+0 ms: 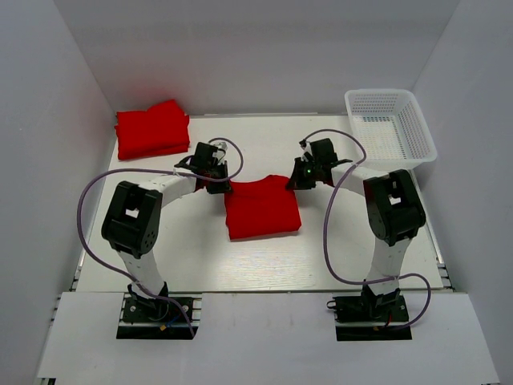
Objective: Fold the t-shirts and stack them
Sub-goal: Fold the long partially folded tshirt into a neat square
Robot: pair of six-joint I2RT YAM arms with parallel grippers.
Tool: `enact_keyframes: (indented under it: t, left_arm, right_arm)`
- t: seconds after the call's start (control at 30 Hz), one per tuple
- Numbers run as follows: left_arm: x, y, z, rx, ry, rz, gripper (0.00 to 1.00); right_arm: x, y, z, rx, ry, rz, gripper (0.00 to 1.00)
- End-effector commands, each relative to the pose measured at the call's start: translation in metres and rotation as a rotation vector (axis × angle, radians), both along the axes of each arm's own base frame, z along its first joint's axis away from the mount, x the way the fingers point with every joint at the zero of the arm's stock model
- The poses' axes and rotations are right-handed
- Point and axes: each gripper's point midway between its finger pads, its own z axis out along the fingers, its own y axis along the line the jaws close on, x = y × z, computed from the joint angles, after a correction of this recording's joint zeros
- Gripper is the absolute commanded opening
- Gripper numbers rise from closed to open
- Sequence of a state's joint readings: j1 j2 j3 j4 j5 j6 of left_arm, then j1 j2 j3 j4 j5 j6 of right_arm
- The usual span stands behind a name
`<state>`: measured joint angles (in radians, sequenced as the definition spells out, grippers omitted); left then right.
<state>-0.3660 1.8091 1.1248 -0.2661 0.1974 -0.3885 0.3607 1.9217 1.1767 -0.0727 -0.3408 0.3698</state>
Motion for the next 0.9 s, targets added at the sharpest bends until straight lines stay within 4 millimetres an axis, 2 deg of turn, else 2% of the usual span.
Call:
enact_keyframes:
  t: [0.0, 0.17, 0.27, 0.4, 0.57, 0.63, 0.67, 0.7, 0.73, 0.77, 0.83, 0.87]
  left_arm:
    - [0.007, 0.002, 0.033, 0.002, -0.065, 0.006, 0.05]
    - [0.003, 0.009, 0.054, 0.016, -0.11, 0.003, 0.06]
    - [0.001, 0.009, 0.07, 0.009, -0.145, -0.003, 0.06]
    - [-0.003, 0.007, 0.087, -0.012, -0.198, -0.01, 0.08]
    - [0.002, 0.013, 0.085, 0.015, -0.232, 0.014, 0.18]
    - [0.009, 0.019, 0.069, 0.039, -0.215, 0.036, 0.18]
    - [0.01, 0.022, 0.061, 0.039, -0.196, 0.053, 0.18]
    - [0.014, 0.023, 0.056, 0.044, -0.194, 0.069, 0.14]
    - [0.021, 0.028, 0.052, 0.049, -0.196, 0.11, 0.07]
    - [0.026, 0.033, 0.041, 0.08, -0.191, 0.134, 0.04]
    - [0.035, 0.033, 0.034, 0.084, -0.195, 0.158, 0.0]
    - [0.038, 0.034, 0.029, 0.095, -0.188, 0.163, 0.0]
  right_arm:
    - [0.015, 0.001, 0.045, 0.016, -0.137, -0.007, 0.0]
    - [0.003, -0.002, 0.052, 0.015, -0.164, 0.019, 0.0]
    - [-0.003, 0.002, 0.069, 0.045, -0.206, 0.044, 0.0]
    - [-0.001, 0.003, 0.087, 0.07, -0.289, 0.058, 0.0]
    - [0.007, 0.01, 0.108, 0.116, -0.408, 0.083, 0.0]
    - [0.016, 0.015, 0.115, 0.145, -0.505, 0.103, 0.0]
    - [0.019, 0.017, 0.108, 0.147, -0.521, 0.123, 0.0]
    - [0.018, 0.019, 0.092, 0.141, -0.517, 0.138, 0.0]
    - [0.033, 0.021, 0.105, 0.158, -0.627, 0.142, 0.0]
    - [0.037, 0.024, 0.074, 0.148, -0.587, 0.157, 0.0]
    - [0.052, 0.027, 0.073, 0.16, -0.628, 0.149, 0.0]
    - [0.059, 0.032, 0.049, 0.158, -0.58, 0.156, 0.0]
